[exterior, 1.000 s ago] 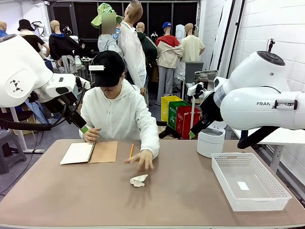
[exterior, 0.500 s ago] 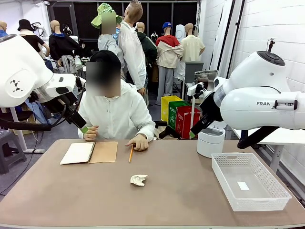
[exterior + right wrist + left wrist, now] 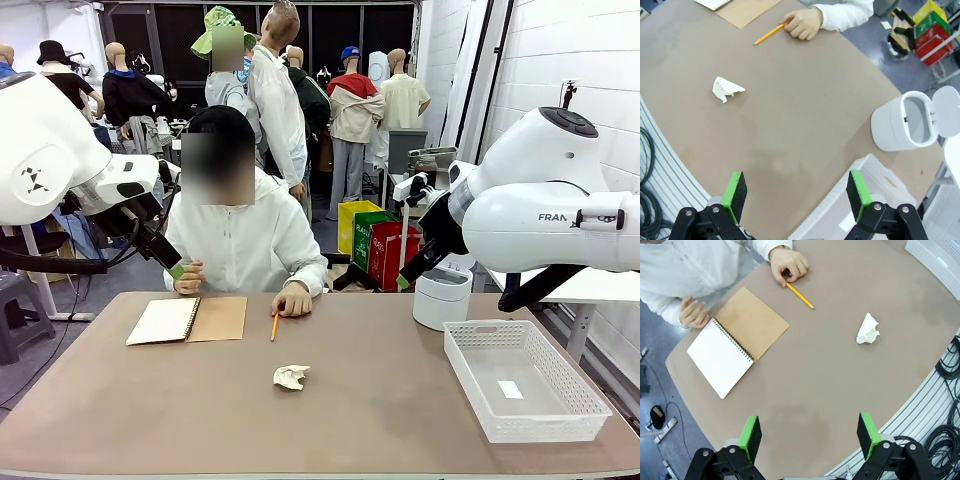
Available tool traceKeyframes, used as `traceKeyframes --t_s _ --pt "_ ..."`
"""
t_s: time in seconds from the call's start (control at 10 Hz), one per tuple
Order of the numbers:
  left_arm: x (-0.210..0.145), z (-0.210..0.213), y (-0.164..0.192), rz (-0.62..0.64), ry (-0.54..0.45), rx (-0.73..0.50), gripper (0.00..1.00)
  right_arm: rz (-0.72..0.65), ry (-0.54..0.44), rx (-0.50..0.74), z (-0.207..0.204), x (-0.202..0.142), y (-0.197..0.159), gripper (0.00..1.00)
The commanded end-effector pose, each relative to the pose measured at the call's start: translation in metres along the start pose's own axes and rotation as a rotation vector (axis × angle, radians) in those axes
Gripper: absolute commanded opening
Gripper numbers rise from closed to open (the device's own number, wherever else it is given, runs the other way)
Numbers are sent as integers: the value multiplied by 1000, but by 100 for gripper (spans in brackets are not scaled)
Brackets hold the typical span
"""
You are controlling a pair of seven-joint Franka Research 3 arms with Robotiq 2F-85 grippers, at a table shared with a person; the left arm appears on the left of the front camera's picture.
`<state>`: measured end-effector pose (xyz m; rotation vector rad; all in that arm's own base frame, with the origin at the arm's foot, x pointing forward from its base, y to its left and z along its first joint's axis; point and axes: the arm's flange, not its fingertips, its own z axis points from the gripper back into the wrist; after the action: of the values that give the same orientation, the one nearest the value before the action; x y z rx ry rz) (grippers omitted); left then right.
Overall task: Sort the paper based on its condition.
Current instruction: If a person hands you a paper, place it in the Organizing basket , and if it's crumpled, put it in the Trash can.
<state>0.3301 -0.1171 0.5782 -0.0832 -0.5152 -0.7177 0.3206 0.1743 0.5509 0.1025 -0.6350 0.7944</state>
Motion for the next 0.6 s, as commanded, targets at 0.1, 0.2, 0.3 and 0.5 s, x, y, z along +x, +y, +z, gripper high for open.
traceKeyframes --t_s 0.1,0.2,0.3,0.5 --pt "0 1 -1 -8 -6 -18 100 0 0 0 0 0 0 100" --pt "0 1 -1 -8 -6 -18 100 31 14 12 -4 6 2 100" --pt "0 1 -1 -8 -6 -18 100 69 36 28 -9 16 5 100" --pt "0 1 -1 -8 -6 -18 100 167 85 48 -28 47 15 100"
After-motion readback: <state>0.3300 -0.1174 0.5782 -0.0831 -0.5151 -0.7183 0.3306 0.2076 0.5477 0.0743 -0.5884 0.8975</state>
